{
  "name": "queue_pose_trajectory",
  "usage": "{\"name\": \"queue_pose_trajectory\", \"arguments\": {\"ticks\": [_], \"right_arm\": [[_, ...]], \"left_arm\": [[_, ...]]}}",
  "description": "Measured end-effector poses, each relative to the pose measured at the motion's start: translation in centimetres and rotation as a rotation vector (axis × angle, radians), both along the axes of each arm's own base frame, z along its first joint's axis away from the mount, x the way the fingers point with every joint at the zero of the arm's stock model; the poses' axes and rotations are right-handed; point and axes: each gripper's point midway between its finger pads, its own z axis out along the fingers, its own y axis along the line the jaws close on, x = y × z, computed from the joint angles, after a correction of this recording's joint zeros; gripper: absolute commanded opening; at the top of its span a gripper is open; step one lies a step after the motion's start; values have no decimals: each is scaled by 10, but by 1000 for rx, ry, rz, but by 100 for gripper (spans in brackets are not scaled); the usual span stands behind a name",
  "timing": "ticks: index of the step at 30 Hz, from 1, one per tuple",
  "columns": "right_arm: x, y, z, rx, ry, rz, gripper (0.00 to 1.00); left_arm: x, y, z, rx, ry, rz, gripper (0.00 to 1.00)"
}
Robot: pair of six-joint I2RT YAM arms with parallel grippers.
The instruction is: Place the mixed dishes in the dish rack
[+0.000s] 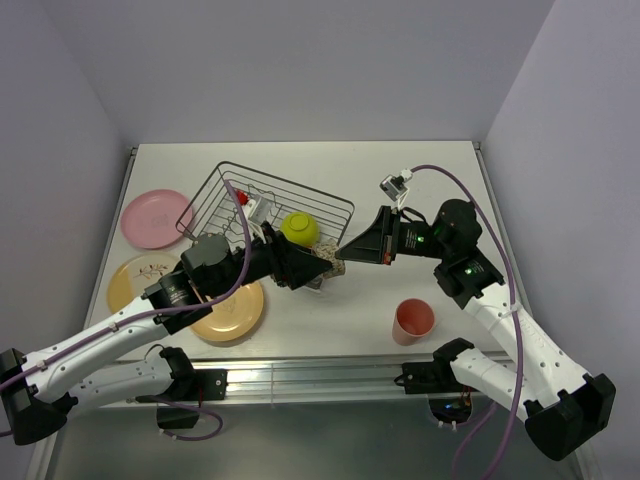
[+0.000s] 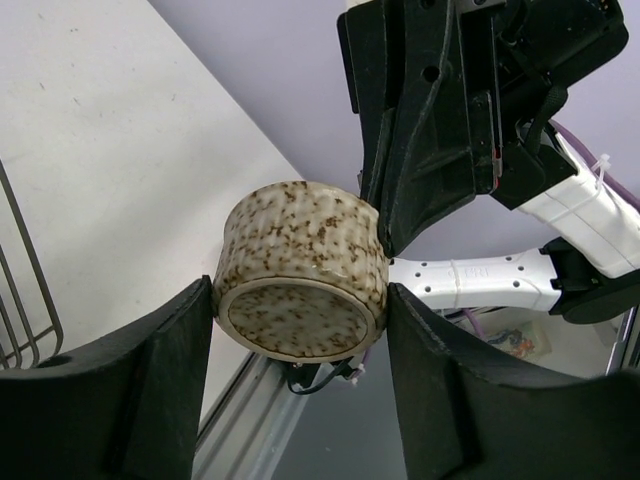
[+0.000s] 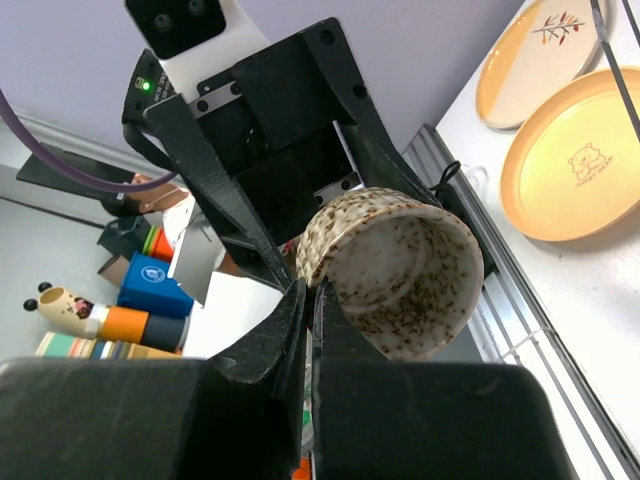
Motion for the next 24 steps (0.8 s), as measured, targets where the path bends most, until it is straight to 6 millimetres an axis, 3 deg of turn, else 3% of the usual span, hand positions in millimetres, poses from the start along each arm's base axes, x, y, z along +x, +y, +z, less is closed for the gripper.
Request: {"name": "queue_pose_trajectory", "arguments": {"ticks": [1,2,4,5,7,9,10,16,20,24], "right_arm": [[0,0,0,0,0,0,0],[0,0,0,1,1,1,0],[1,1,0,2,0,2,4],[2,1,0,2,1,2,21],[4,2,-2,-7,3,-3,43],[9,3,-5,-31,4,-17,81],[13,3,-6,-49,2,-35,87],[53,-17,2,-237,-81,-310,92],[80,-61,0,-399,-117,-613,93],[85,-109,-21,-571,-113,-827,93]], "left_arm": [[0,0,0,0,-1,-1,46],[0,0,0,0,-2,-1,1],[1,0,0,2,1,0,0],[1,-1,-1,8,5,3,0],[3,-1,-3,22,17,11,0],[7,-3,-6,37,33,22,0],[8,-4,-8,47,43,27,0],[31,4,-24,150,129,139,0],[69,14,-31,239,220,289,0],[115,16,-51,361,327,437,0]]}}
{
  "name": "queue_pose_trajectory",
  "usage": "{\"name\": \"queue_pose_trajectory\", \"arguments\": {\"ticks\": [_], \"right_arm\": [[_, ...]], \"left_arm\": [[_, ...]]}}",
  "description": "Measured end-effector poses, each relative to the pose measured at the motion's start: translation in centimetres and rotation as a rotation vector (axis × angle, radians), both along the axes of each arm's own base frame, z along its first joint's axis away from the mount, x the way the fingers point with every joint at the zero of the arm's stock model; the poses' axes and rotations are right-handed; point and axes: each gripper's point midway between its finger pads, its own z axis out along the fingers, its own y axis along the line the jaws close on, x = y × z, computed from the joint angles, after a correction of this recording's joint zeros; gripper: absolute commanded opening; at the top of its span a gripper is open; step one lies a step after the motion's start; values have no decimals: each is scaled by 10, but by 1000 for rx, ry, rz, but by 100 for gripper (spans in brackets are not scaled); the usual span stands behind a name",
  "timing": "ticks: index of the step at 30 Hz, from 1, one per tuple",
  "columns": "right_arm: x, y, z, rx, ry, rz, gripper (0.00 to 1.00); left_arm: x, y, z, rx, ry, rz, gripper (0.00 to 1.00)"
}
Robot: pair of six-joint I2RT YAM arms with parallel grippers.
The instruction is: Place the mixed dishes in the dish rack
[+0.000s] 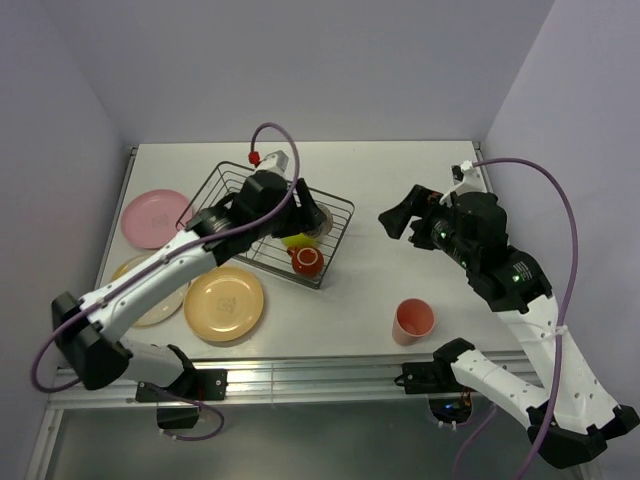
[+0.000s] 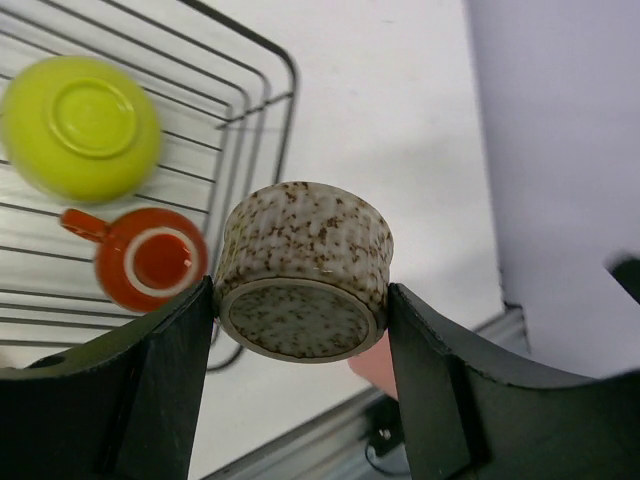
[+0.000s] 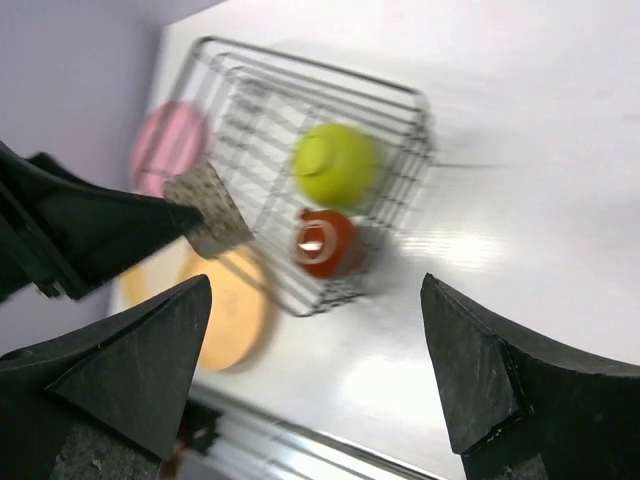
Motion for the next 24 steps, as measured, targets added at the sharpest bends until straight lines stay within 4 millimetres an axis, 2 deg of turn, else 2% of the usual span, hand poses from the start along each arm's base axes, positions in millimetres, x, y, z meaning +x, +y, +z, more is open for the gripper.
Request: {"name": "queue_pose_trajectory", "arguments": {"ticks": [6,13,17,24], "right_arm": [[-3,-39,-21,-157,39,-141,93],[-12,-55,-25,-204,29,-183,92],[-15,-60,-28,-221,27,-189,93],[-17,-62,-37,-239,37,-183,93]], "left_arm": [[42,-12,-46,154,129,90,0],[74,-17,-96,259,233,130,0],[85,-23,-123,304,275,136,0],[88,-25,-156,361,322,127,0]]}}
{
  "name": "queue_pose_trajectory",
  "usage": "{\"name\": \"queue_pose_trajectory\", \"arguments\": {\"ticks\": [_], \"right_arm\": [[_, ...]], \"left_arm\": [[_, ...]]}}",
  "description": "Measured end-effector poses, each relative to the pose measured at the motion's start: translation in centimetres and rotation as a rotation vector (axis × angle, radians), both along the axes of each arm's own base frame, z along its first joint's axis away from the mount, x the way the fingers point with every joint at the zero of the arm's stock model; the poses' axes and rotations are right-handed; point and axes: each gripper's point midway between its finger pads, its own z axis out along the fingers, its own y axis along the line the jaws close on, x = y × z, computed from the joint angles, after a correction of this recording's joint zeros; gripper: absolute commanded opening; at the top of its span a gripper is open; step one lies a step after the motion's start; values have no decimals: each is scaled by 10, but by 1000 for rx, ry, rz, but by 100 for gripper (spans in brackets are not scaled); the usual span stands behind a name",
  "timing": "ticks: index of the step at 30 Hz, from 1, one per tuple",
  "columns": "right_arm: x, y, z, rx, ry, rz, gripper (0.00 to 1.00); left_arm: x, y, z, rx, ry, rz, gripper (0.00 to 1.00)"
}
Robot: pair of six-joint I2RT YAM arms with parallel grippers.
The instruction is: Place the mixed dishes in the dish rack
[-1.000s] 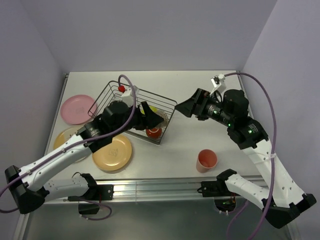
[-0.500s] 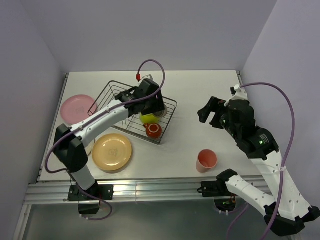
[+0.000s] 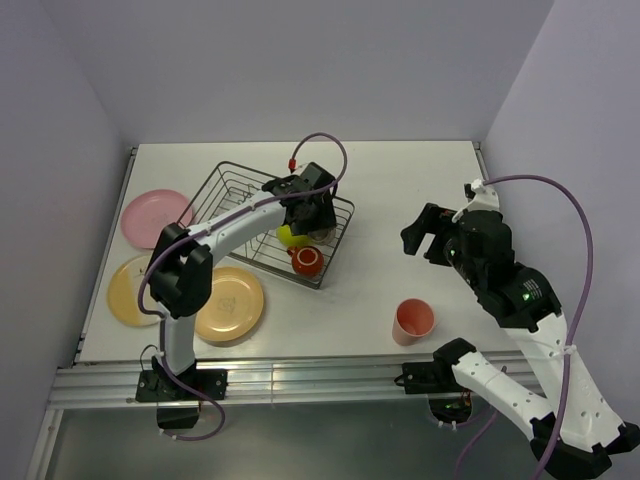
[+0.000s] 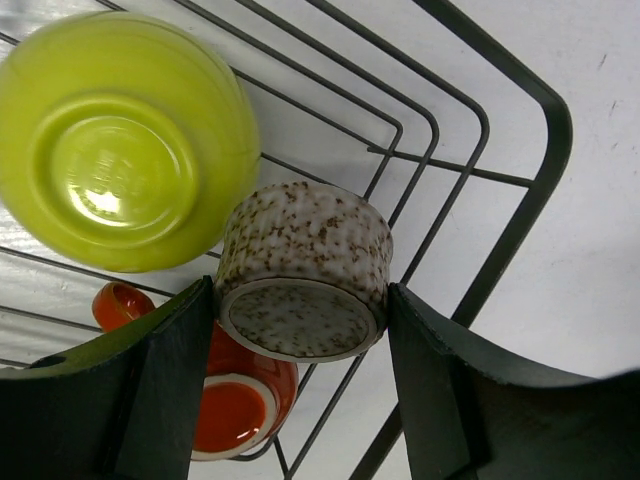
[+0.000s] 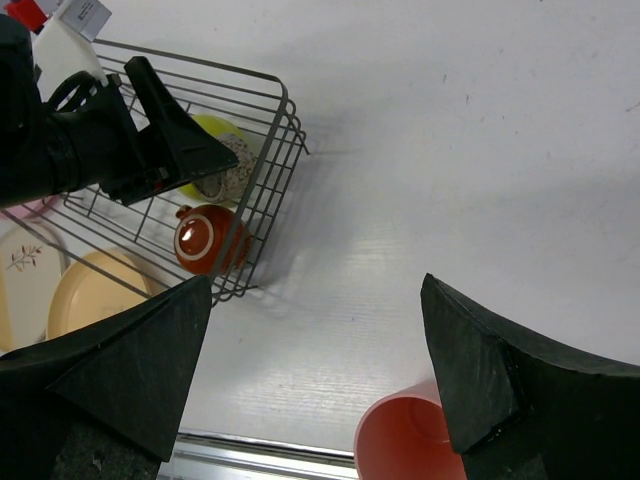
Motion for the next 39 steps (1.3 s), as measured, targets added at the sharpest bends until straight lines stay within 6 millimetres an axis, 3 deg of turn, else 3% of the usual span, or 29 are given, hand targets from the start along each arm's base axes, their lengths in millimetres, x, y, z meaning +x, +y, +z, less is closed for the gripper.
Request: {"name": "queue_pose_trajectory", "arguments": {"ticks": [10,11,12,15,23,26,27,39], "right_arm": [[0,-1,-7,-19,10,7,92],[0,0,-8,-20,12,7,92],[0,0,-10,-22,16,7,92],[0,0,-13,-26,24,7,92],[1,0,-17,-30,33,7,92],[2,1,-18,-33,40,10,92],[2,1,-19,-33,42,11,92],[6,7,-31,-52,96,35,90]], "left_arm": [[13,-15,-11,4,10,-25,2],[14,-18,-13,0,17,-31,7],[14,-20,-16,-1,22,-35,25],[15,-21,-21,5,30,-43,46],[13,-18,-24,17,46,-49,64],[12,-17,-26,27,55,-50,82],[13,-17,-26,28,56,-51,99],[12,-18,-22,25,55,-52,99]]}}
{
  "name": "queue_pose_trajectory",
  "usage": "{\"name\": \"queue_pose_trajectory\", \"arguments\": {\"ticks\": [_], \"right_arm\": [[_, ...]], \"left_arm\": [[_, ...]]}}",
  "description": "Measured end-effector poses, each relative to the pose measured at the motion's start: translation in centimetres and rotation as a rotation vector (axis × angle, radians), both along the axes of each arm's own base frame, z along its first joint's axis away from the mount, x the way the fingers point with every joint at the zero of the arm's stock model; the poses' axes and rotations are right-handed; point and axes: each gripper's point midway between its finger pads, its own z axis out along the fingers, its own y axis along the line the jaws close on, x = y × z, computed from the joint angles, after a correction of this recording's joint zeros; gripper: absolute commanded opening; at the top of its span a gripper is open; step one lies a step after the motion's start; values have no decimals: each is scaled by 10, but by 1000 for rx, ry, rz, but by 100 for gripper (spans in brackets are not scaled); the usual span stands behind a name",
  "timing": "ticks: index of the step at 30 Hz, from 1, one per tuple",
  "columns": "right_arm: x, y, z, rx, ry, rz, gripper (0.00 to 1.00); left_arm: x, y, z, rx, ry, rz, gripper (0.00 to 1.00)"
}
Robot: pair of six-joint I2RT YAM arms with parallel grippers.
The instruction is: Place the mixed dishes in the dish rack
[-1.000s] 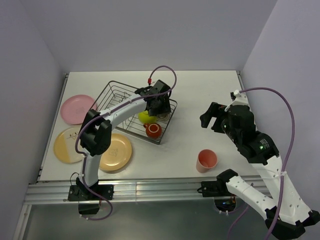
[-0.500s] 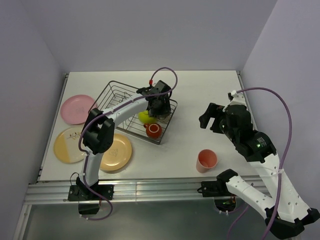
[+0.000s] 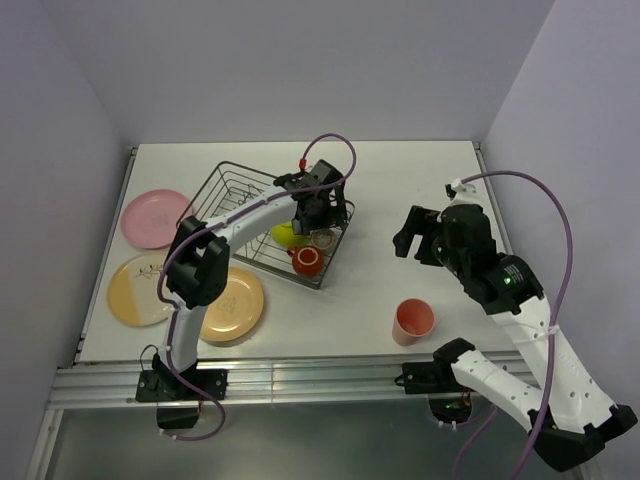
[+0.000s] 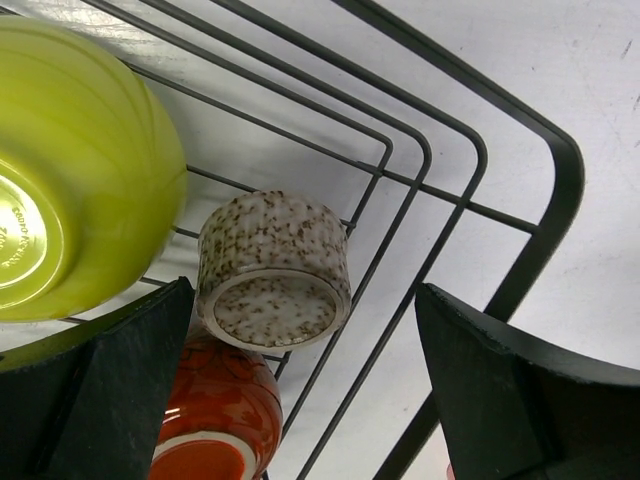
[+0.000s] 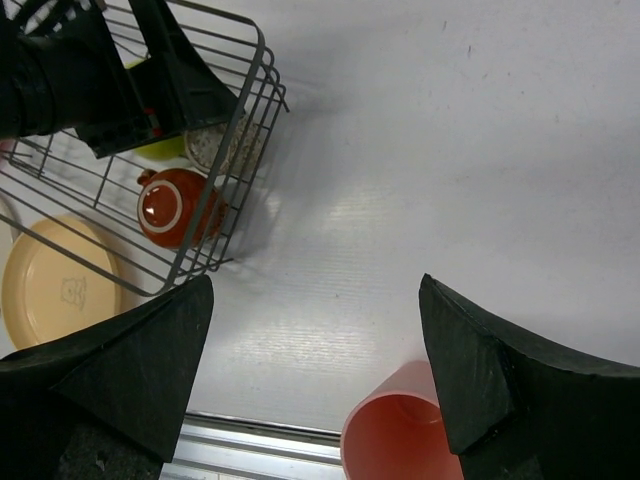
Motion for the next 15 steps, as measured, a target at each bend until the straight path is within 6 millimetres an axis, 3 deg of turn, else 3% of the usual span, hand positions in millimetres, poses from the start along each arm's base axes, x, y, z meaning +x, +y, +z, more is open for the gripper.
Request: {"name": "queue_pose_trajectory", "arguments": {"ticks": [3,5,9,13,15], "right_arm": [[0,4,-8,-3,33,12,87],[-1,7,-20,-1,66,21,83],[-12,11,-51,4,157,34,80],[-25,16,-67,-3,210,50,80],[-30,18,-69,-1,220,60,80]], "left_arm": [[0,0,8,-11,-12,-1,99],[-1,-1,24,-33,-36,-2,99],[-5,-1,77,-105,-116,-8,99],[-16,1,138,-194,-213,-20,97],[-23,2,163,-237,-249,-25,65]]}}
